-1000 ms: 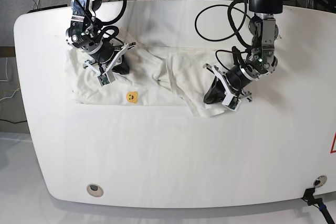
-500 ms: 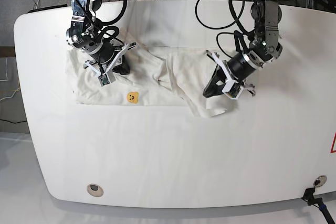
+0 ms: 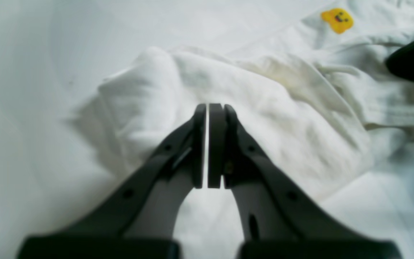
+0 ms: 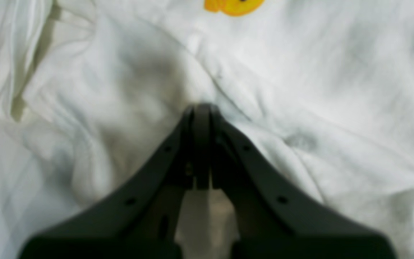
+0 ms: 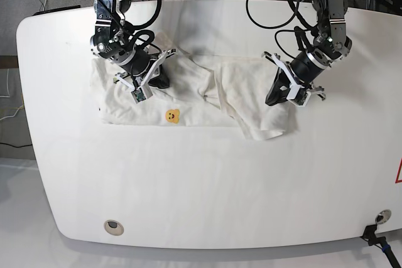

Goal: Fold the T-shirt properly
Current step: 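Open the left gripper and lift it away from the folded shirt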

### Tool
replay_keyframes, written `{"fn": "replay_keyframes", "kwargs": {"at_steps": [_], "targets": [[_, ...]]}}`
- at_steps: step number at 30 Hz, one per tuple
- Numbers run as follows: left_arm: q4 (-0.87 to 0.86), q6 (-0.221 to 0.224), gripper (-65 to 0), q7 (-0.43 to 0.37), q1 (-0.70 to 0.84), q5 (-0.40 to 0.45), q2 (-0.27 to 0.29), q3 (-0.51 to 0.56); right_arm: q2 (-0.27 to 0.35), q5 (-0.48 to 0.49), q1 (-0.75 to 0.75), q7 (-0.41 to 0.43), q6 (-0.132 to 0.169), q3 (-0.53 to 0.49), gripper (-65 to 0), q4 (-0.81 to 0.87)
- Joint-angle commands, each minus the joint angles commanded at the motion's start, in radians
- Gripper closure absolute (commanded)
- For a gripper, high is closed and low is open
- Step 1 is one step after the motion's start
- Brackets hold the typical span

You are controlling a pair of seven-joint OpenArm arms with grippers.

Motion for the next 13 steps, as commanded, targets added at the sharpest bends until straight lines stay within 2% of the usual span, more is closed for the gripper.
{"fn": "replay_keyframes", "kwargs": {"at_steps": [13], "targets": [[-0.006, 0.0, 0.0, 0.0, 0.003, 0.002, -0.002, -0.043, 0.0, 0.0, 0.015, 0.0, 0.0, 0.002, 0.0, 0.0]]}}
